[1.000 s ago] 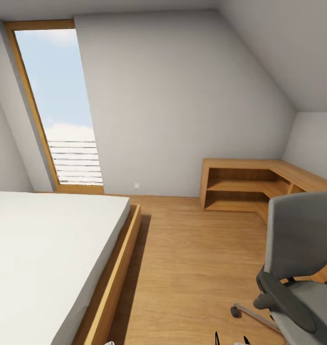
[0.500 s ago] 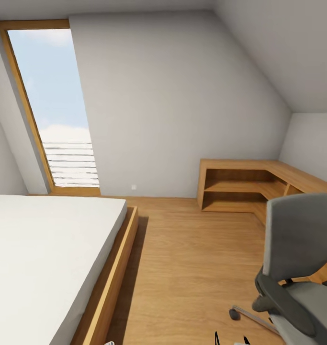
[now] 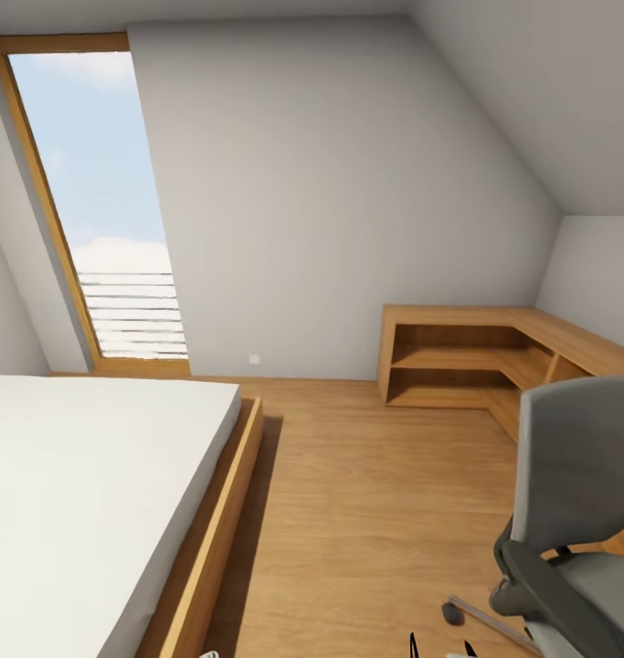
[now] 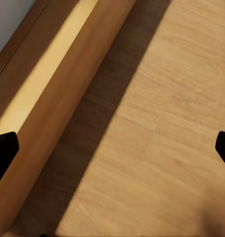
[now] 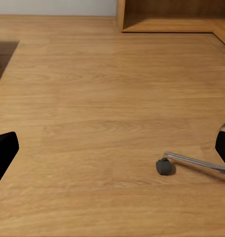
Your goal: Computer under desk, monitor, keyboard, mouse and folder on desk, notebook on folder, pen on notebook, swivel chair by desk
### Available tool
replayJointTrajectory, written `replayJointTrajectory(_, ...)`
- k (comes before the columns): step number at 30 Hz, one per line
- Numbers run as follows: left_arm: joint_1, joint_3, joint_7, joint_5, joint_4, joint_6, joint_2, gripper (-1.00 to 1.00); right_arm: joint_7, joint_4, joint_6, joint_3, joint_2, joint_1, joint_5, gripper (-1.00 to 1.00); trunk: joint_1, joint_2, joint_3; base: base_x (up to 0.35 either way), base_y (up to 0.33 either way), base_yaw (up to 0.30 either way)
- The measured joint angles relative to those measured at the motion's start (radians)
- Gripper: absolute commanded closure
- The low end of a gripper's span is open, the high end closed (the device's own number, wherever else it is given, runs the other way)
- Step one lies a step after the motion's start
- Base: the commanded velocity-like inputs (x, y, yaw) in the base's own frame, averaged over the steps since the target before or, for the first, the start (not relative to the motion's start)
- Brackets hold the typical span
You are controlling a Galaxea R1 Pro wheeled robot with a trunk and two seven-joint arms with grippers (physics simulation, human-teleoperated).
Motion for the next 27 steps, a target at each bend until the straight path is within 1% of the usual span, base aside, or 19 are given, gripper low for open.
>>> replayJointTrajectory(9, 0.0, 0.0, 0.0, 0.0, 0.0, 0.0, -0.001, -1.0, 0.001, 0.0, 0.0, 0.001, 0.0, 0.0, 0.0, -1.0, 0.0, 0.0, 0.0, 0.017, 0.005, 0.0)
replayJointTrajectory(17, 0.0, 0.0, 0.0, 0.0, 0.0, -0.001, -0.002, -1.0, 0.0, 0.0, 0.0, 0.001, 0.0, 0.0, 0.0, -1.0, 0.0, 0.0, 0.0, 0.137, 0.054, 0.0)
replayJointTrajectory(27, 0.0, 0.0, 0.002, -0.001, 0.0, -0.003, -0.002, -1.0, 0.001, 0.0, 0.0, 0.002, 0.0, 0.0, 0.001, -1.0, 0.0, 0.0, 0.0, 0.016, 0.005, 0.0)
